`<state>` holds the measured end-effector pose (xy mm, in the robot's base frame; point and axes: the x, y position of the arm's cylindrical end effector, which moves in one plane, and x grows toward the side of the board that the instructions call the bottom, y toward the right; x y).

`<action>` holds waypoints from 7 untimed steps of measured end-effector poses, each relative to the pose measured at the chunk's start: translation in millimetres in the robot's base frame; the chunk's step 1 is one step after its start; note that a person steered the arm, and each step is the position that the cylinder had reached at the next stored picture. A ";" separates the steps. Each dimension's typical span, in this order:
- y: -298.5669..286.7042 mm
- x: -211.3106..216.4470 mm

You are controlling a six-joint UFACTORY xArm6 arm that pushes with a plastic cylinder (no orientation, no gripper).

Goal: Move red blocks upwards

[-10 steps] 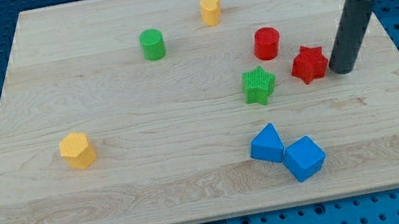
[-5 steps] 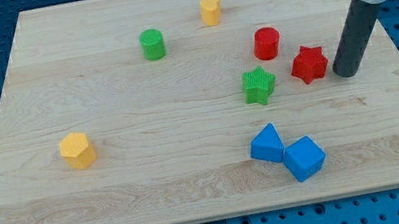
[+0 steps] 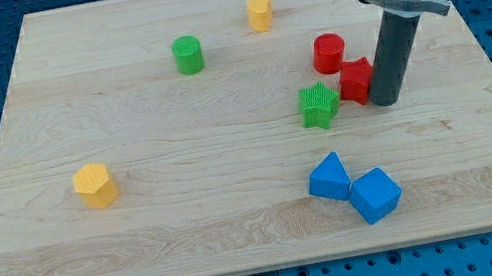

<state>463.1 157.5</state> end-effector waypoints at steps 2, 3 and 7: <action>-16.5 -2.6; -23.3 -19.3; -58.9 -28.9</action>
<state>434.2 98.6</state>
